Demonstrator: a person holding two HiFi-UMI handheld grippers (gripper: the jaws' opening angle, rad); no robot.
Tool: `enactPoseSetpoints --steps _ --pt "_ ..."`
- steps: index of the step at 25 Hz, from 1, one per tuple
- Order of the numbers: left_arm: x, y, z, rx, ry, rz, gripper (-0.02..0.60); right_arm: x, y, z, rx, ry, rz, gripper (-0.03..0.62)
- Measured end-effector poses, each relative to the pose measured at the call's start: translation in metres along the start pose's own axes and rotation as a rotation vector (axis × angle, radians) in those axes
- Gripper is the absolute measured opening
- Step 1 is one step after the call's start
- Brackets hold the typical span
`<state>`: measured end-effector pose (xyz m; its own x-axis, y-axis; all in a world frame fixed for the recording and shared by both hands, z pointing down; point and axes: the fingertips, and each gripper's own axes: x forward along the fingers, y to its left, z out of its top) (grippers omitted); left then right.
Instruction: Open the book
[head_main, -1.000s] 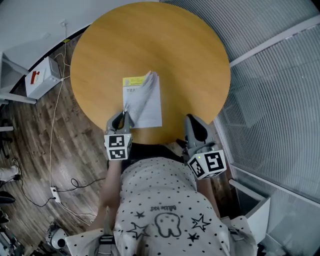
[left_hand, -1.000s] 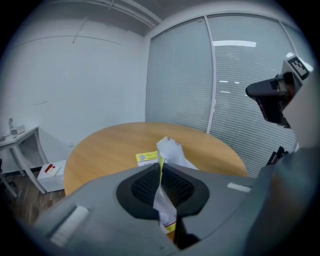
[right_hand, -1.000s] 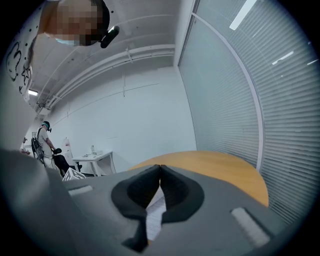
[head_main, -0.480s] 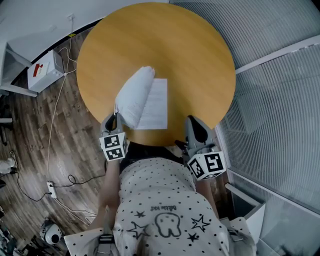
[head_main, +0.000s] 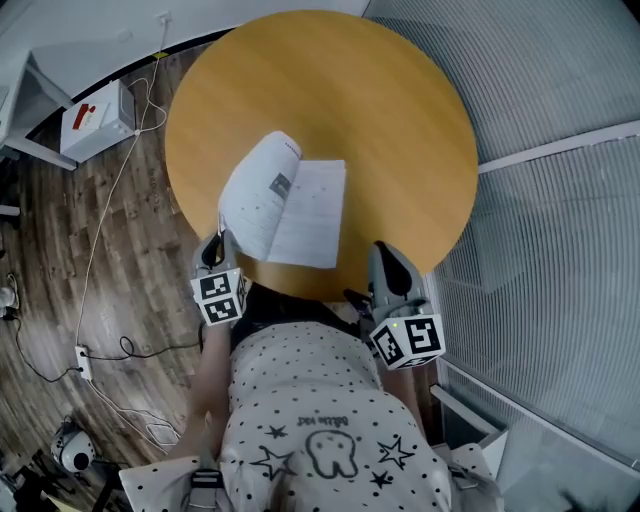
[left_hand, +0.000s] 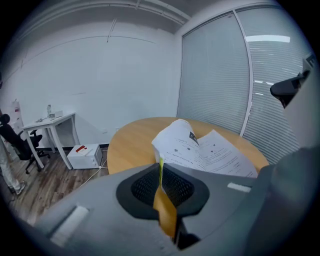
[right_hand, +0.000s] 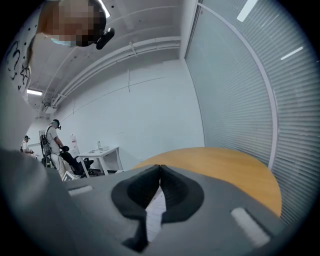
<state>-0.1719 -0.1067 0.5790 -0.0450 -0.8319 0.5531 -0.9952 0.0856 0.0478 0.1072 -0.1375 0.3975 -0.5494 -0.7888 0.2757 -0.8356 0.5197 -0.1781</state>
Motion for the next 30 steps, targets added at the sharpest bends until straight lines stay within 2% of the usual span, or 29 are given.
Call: enactPoseSetpoints --steps 4,17,30 --pt "-0.007 0.017 -0.003 -0.018 0.016 0.022 0.021 0.007 0.013 0.007 -0.008 0.012 0.016 0.003" --pt "-0.002 0.035 -0.050 -0.091 0.088 0.083 0.024 0.017 0.018 -0.002 -0.018 0.032 0.046 0.003" --pt "0.017 0.042 -0.082 -0.036 0.193 0.067 0.032 0.018 0.024 -0.002 -0.013 0.031 0.030 0.003"
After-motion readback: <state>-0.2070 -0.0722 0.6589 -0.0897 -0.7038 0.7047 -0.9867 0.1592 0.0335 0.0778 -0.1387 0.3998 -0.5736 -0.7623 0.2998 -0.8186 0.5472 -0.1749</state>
